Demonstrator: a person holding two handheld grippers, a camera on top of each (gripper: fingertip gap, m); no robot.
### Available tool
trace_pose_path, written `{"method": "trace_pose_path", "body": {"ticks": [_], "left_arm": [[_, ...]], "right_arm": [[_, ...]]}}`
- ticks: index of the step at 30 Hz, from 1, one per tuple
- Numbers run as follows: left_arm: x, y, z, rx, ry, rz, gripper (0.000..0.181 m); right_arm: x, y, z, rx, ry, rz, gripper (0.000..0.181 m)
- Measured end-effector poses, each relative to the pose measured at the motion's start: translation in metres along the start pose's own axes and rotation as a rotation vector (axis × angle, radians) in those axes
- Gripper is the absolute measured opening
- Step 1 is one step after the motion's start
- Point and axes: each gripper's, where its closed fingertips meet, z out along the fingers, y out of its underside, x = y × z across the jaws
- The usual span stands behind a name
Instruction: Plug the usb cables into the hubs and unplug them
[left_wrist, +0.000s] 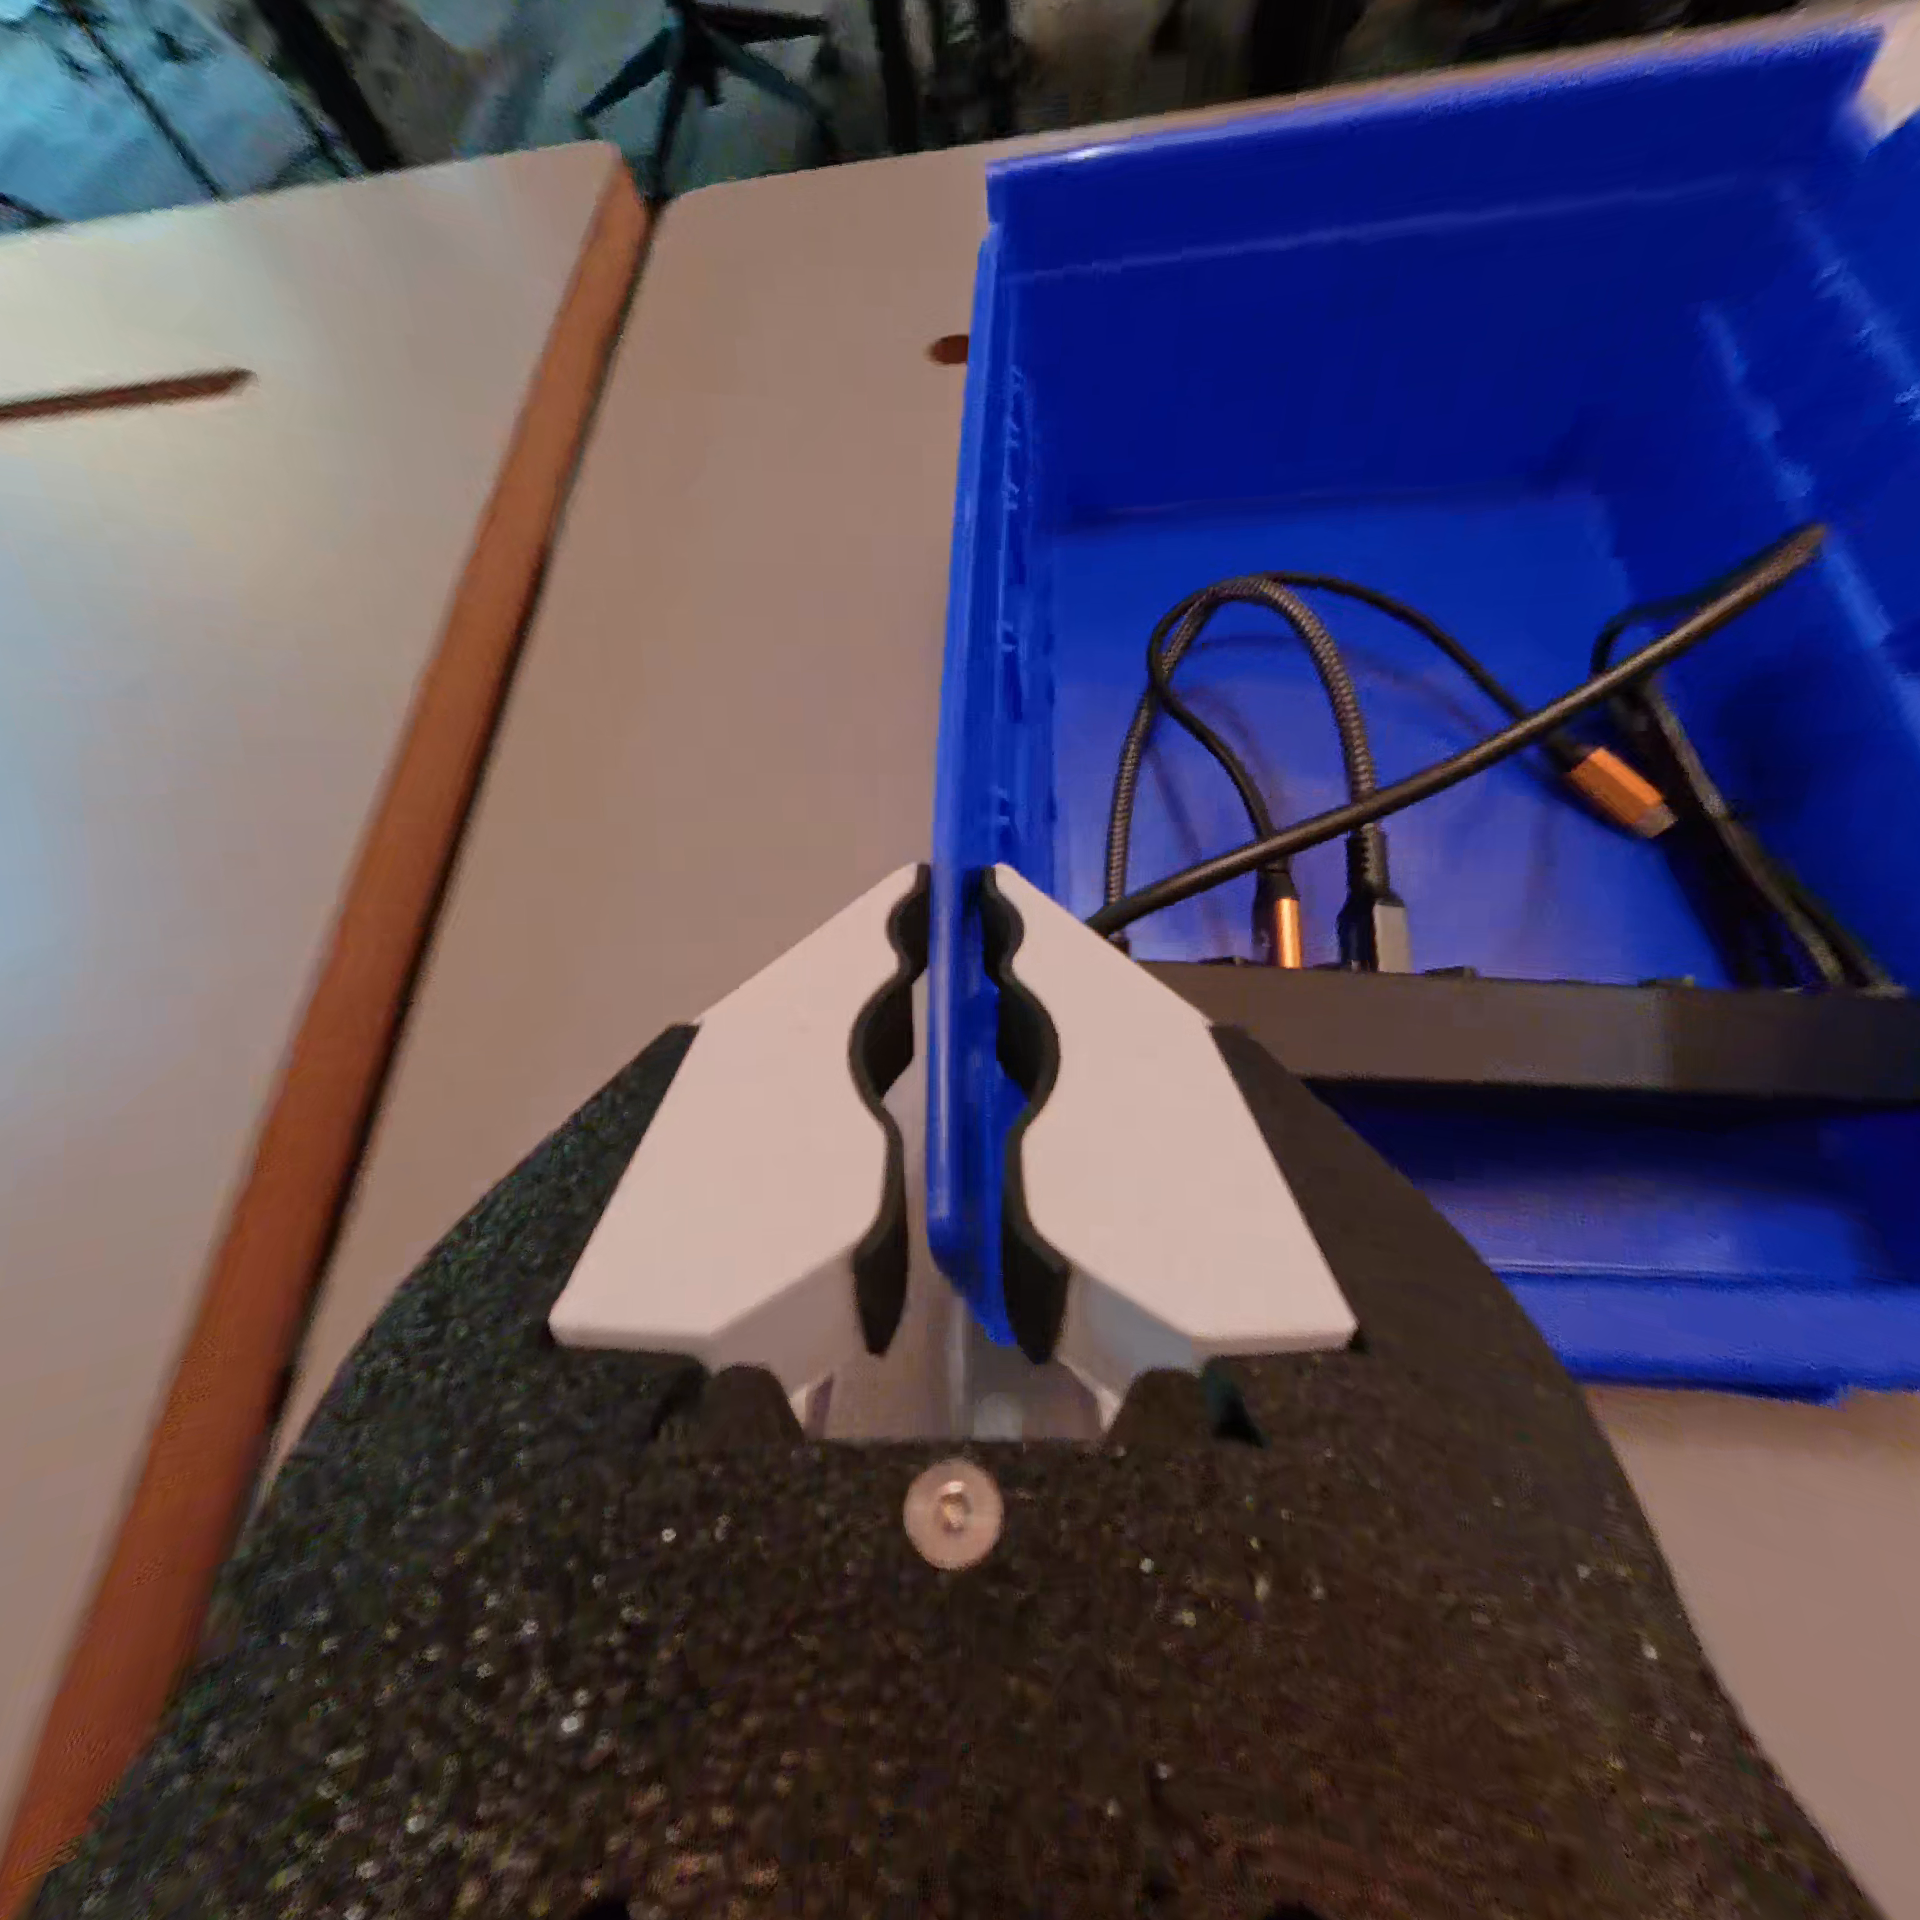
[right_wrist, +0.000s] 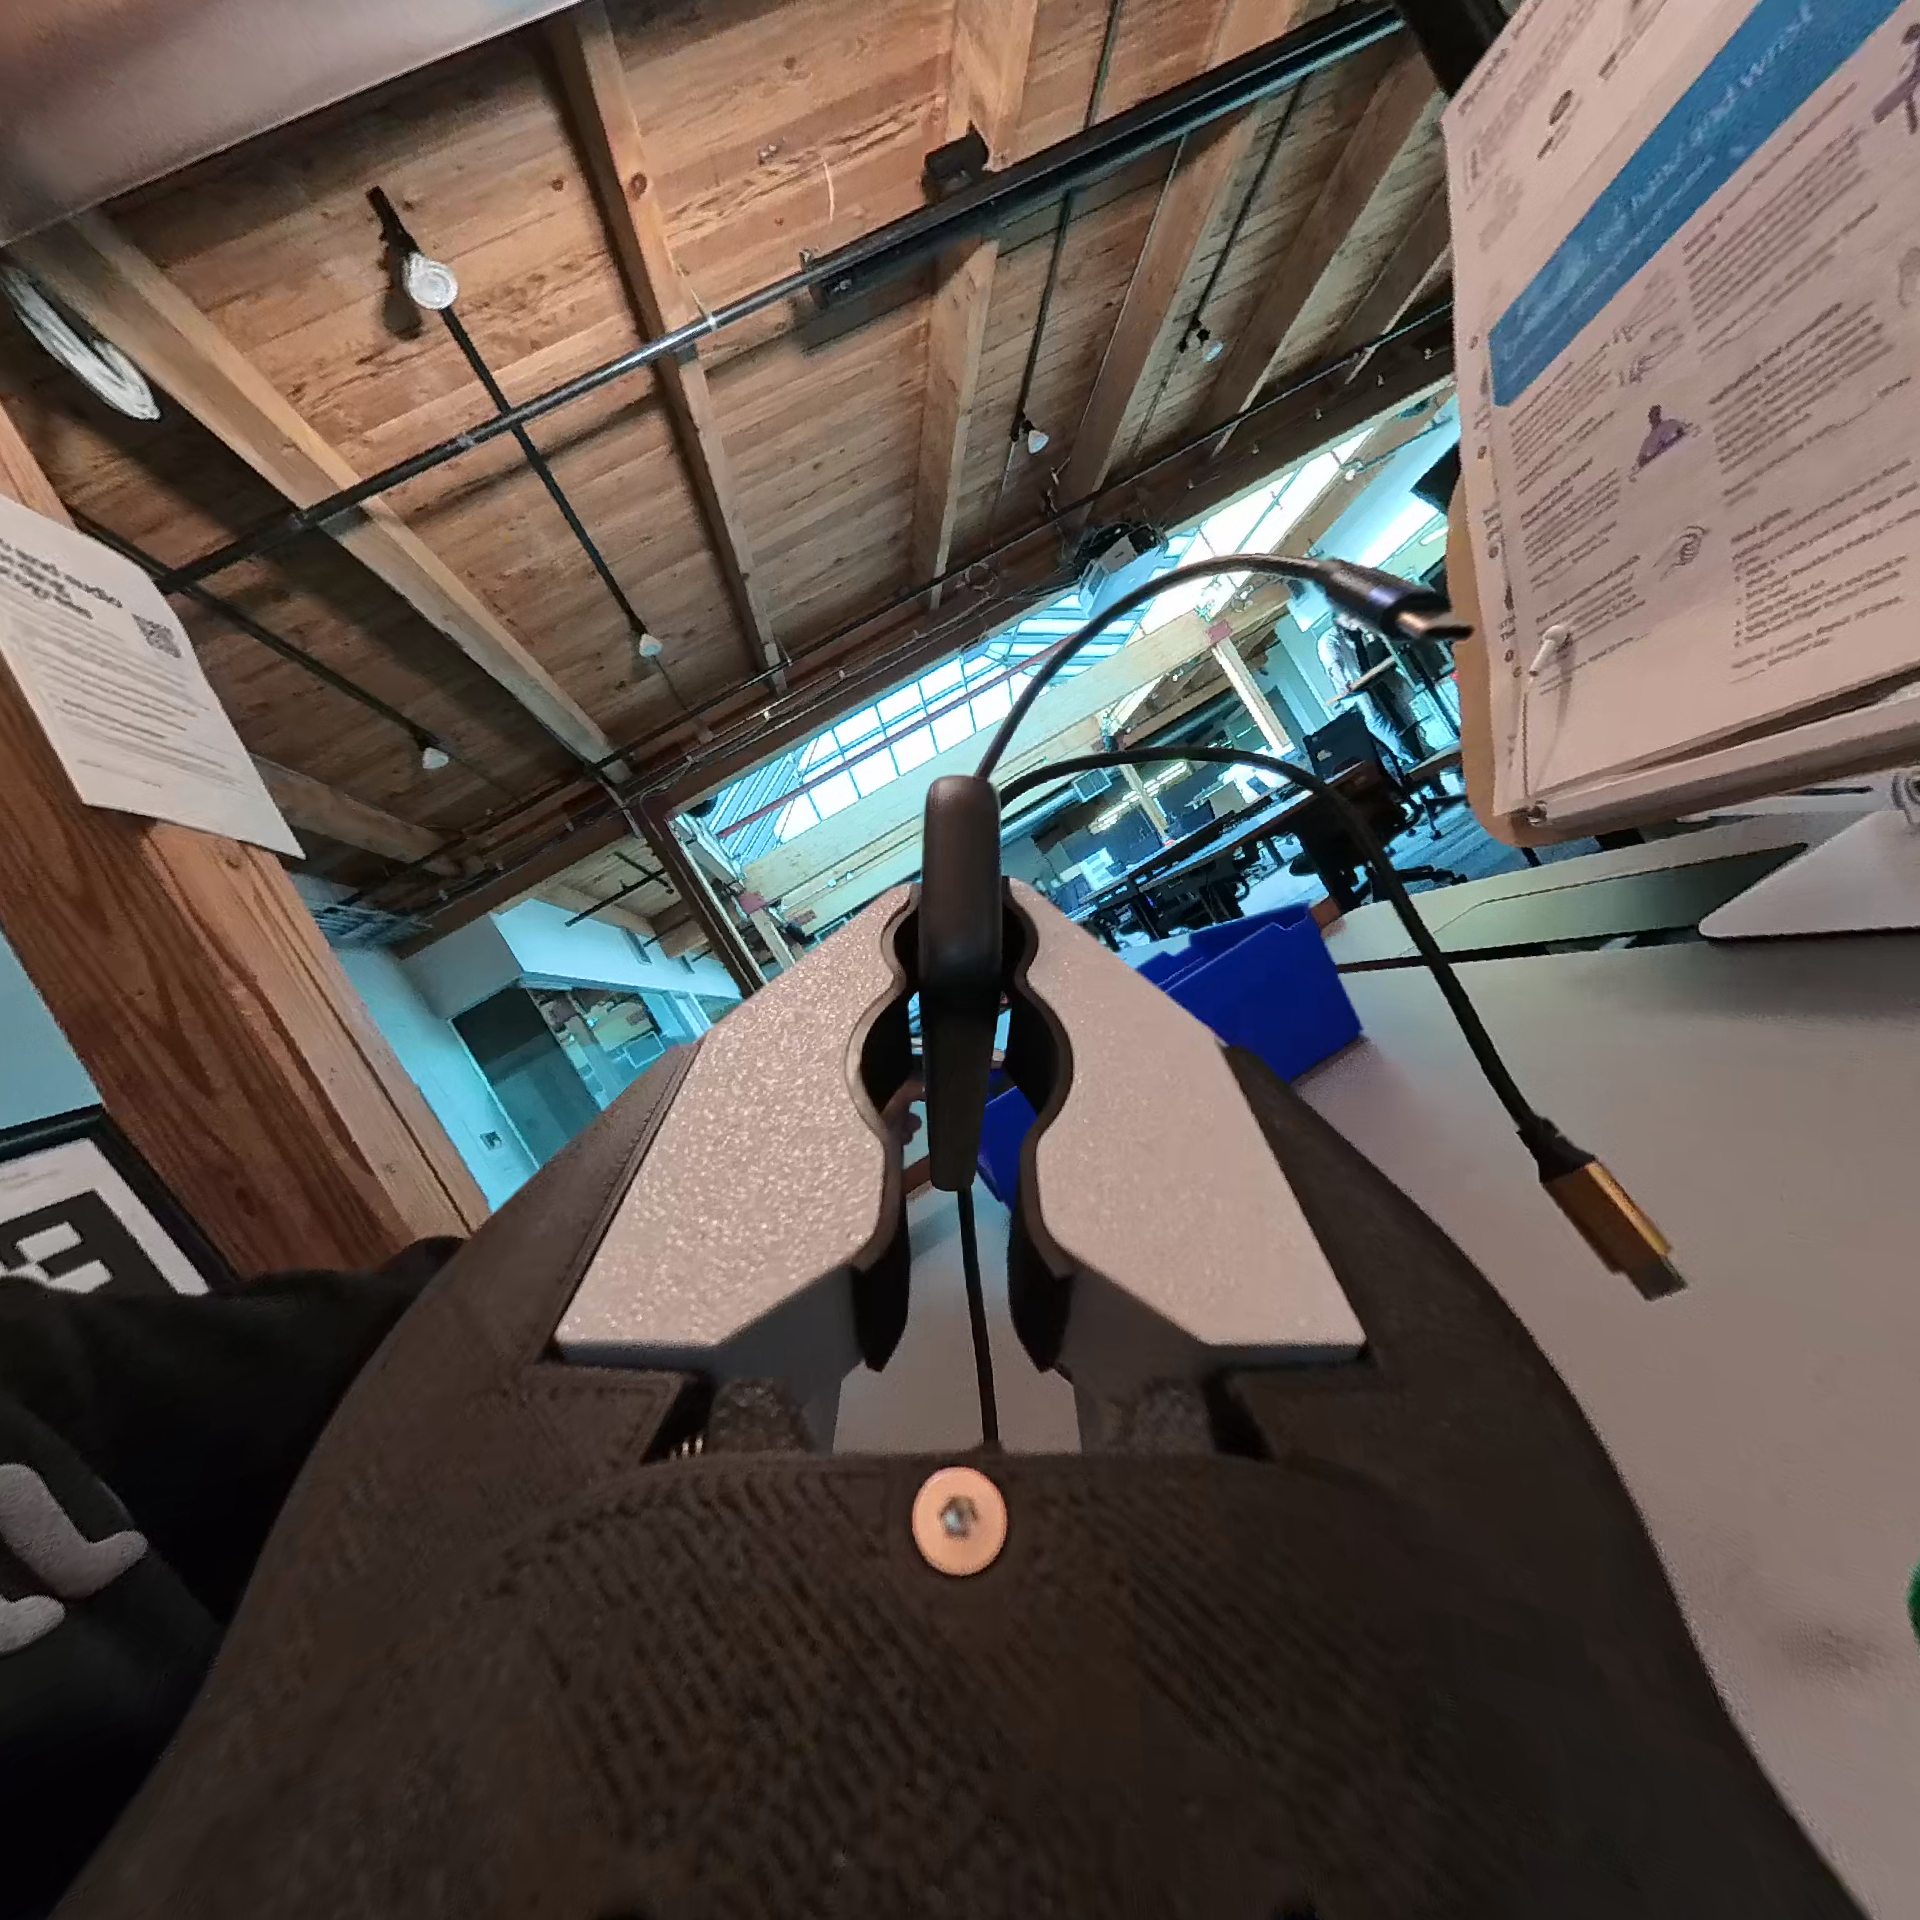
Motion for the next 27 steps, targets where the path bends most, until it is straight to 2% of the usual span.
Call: {"method": "trace_pose_path", "body": {"ticks": [1, 2, 3, 4, 6, 7, 9, 10, 11, 14, 15, 16, 18, 20, 23, 27], "left_arm": [[-0.007, 0.0, 0.001, -0.018, -0.042, 0.036, 0.007], [-0.011, -0.001, 0.0, -0.037, -0.071, 0.07, 0.009], [-0.017, -0.002, -0.005, -0.051, -0.124, 0.092, 0.018], [-0.024, -0.011, -0.015, -0.019, -0.204, 0.086, 0.018], [-0.013, -0.04, -0.05, 0.163, -0.283, -0.022, 0.017], [0.013, -0.056, -0.068, 0.276, -0.222, -0.068, 0.016], [0.087, -0.074, -0.1, 0.432, -0.024, -0.073, 0.016], [0.129, -0.076, -0.112, 0.47, 0.082, -0.067, 0.016], [0.18, -0.074, -0.123, 0.499, 0.247, -0.052, 0.016], [0.33, -0.049, -0.166, 0.498, 0.842, -0.049, 0.026], [0.361, -0.04, -0.175, 0.499, 0.944, -0.04, 0.031], [0.381, -0.035, -0.179, 0.521, 0.964, -0.004, 0.036], [0.406, -0.032, -0.181, 0.613, 0.894, 0.163, 0.041], [0.428, -0.033, -0.183, 0.689, 0.792, 0.374, 0.052], [0.455, -0.033, -0.183, 0.742, 0.627, 0.668, 0.065], [0.456, -0.052, -0.179, 0.85, 0.339, 0.816, 0.059]], "right_arm": [[0.002, 0.0, 0.0, 0.009, 0.012, 0.004, 0.011], [0.004, 0.0, 0.001, 0.019, 0.022, 0.009, 0.011], [0.004, -0.001, 0.002, 0.029, 0.031, 0.012, 0.011], [0.004, -0.002, 0.002, 0.039, 0.036, 0.011, 0.011], [0.005, -0.002, 0.005, 0.057, 0.05, 0.003, 0.011], [0.006, -0.002, 0.007, 0.068, 0.058, -0.001, 0.011], [0.005, 0.002, 0.011, 0.082, 0.057, 0.006, 0.011], [0.005, 0.005, 0.014, 0.087, 0.05, 0.018, 0.01], [0.004, 0.008, 0.017, 0.092, 0.045, 0.034, 0.01], [-0.004, 0.019, 0.025, 0.082, -0.003, 0.079, 0.011], [-0.01, 0.022, 0.028, 0.067, -0.03, 0.079, 0.011], [-0.016, 0.026, 0.03, 0.046, -0.055, 0.073, 0.011], [-0.025, 0.033, 0.035, -0.002, -0.089, 0.057, 0.011], [-0.029, 0.036, 0.038, -0.017, -0.091, 0.032, 0.011], [-0.035, 0.038, 0.042, -0.016, -0.113, 0.051, 0.011], [-0.04, 0.047, 0.045, -0.054, -0.14, 0.086, 0.011]]}}
